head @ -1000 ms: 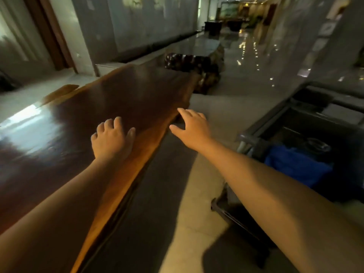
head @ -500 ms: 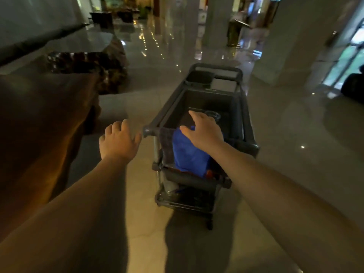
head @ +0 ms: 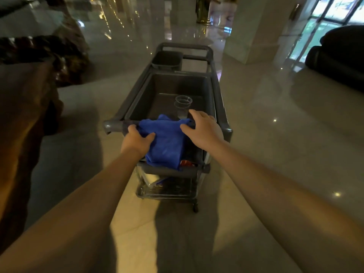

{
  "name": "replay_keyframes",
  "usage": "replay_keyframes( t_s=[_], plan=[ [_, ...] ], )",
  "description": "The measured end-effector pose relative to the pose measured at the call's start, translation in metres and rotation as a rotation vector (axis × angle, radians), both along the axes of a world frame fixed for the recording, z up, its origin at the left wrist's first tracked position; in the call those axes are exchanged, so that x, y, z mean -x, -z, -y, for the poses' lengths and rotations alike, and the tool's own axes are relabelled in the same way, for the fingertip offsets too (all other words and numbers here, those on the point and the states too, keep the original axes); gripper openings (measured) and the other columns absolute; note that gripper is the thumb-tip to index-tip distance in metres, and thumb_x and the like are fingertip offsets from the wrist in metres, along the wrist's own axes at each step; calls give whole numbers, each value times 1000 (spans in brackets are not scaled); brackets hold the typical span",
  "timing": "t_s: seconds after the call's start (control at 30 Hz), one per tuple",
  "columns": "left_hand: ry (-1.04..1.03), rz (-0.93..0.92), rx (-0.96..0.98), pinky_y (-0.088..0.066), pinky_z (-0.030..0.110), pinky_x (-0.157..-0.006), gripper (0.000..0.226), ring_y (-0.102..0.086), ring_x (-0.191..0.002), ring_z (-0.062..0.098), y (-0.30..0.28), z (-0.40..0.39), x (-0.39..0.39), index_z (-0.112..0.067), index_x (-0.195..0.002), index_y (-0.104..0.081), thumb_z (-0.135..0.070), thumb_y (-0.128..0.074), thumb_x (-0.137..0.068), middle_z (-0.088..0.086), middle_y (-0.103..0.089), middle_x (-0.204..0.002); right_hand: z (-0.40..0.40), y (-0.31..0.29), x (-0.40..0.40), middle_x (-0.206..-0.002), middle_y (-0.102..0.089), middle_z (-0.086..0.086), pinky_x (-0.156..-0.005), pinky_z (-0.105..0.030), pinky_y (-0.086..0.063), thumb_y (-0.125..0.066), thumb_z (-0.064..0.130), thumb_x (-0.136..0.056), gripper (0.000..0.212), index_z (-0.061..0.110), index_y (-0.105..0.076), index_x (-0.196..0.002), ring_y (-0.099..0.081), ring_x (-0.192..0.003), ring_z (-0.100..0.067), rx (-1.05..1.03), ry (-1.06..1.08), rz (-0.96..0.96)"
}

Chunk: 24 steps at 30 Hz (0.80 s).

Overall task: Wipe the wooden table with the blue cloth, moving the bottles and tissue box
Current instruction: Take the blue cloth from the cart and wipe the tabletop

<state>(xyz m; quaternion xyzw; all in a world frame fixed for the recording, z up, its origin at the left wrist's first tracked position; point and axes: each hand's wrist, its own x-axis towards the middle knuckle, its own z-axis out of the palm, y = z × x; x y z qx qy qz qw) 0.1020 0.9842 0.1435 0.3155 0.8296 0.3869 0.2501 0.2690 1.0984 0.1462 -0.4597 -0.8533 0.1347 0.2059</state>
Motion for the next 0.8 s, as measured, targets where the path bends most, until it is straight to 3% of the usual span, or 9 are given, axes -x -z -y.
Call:
replay_keyframes(
  t_s=[0.1,0.2,0.43,0.6,0.7,0.8],
  plan=[
    [-90,124,-52,-50,52,-95,62,-54,-121,38,4,-9,-2,-14,-138,-30,-25,-65,-88,17,-50,-136,-3,7,2,-144,-46,-2,-96,-47,-41,-51,54,-87,65,24,-35,-144,-44,-128,-30,-5,-1,-6],
    [-143,128,-102,-49,43,-87,50,-58,-115,34,7,-11,5,-12,-127,-39,-21,-67,-86,14,-57,-126,-5,11,5,-143,-47,-2,-97,-48,-40,-50,55,-87,65,25,-35,-143,-45,-127,-29,-13,-13,-12],
    [-156,154,-150,-50,46,-95,29,-58,-108,29,-2,-18,9,-15,-118,-52,-23,-59,-90,9,-58,-112,-5,13,9,-143,-47,-3,-100,-49,-39,-57,49,-84,70,24,-34,-144,-44,-128,-29,-33,-61,22],
    [-170,224,-283,-50,48,-95,13,-59,-100,28,-26,-25,5,-14,-103,-57,-19,-55,-91,7,-59,-96,-4,6,12,-153,-33,-4,-110,-51,-26,-63,40,-75,84,28,-24,-149,-27,-140,-29,-60,-304,132],
    [-185,267,-406,-51,48,-94,4,-56,-90,24,-45,-26,3,-15,-94,-56,-15,-55,-90,5,-57,-86,-1,4,26,-156,-26,-6,-113,-54,-24,-67,47,-74,95,27,-14,-151,-23,-142,-31,-114,-465,186],
    [-174,315,-457,-52,46,-95,5,-58,-92,25,-65,-21,5,-18,-92,-59,-16,-54,-91,6,-58,-89,5,-4,48,-157,-22,-10,-113,-49,-20,-73,49,-74,105,19,-9,-152,-23,-141,-32,-44,-457,158]
  ],
)
